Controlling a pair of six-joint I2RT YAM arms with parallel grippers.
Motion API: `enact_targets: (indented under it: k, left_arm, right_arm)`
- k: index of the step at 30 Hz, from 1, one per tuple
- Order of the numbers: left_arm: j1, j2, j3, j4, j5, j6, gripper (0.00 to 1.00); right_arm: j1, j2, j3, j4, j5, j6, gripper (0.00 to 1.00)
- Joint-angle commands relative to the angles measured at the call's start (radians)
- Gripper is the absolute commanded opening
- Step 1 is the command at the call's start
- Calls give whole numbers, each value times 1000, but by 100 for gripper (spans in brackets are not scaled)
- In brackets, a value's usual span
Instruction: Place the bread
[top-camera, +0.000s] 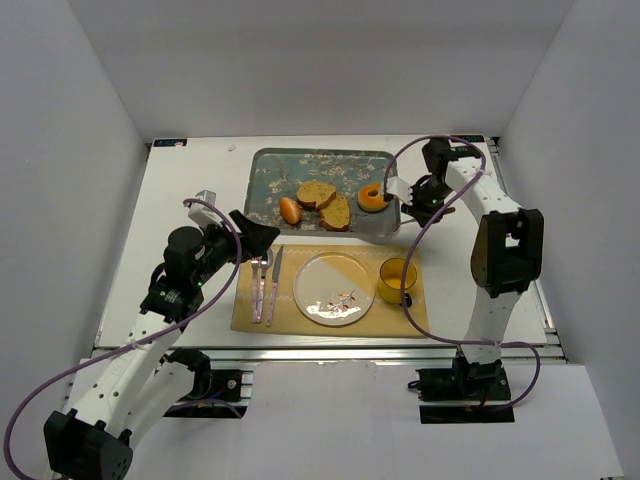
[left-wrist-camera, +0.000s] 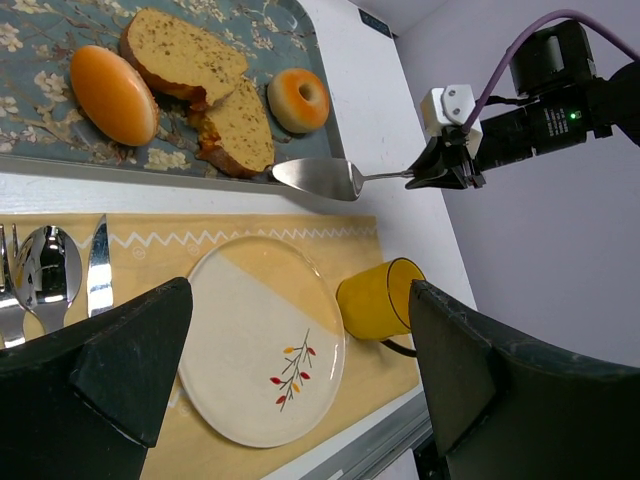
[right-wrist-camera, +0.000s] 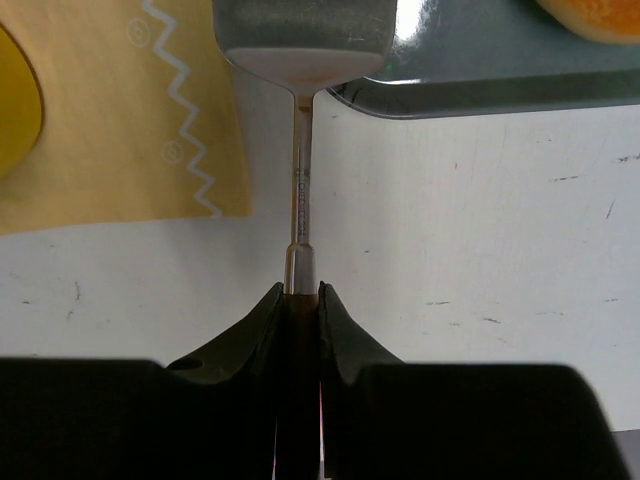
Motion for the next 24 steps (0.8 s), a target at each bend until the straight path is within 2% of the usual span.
enact_targets:
  k: [1,24]
  left_arm:
    - [7,-19,-6,-14,-15,3,98]
    - [7,7,6,-10,-16,7,98]
  right_arm:
    - [1,-1,49,-18,38,-9,0]
    - [77,178,223,-41,26,134,0]
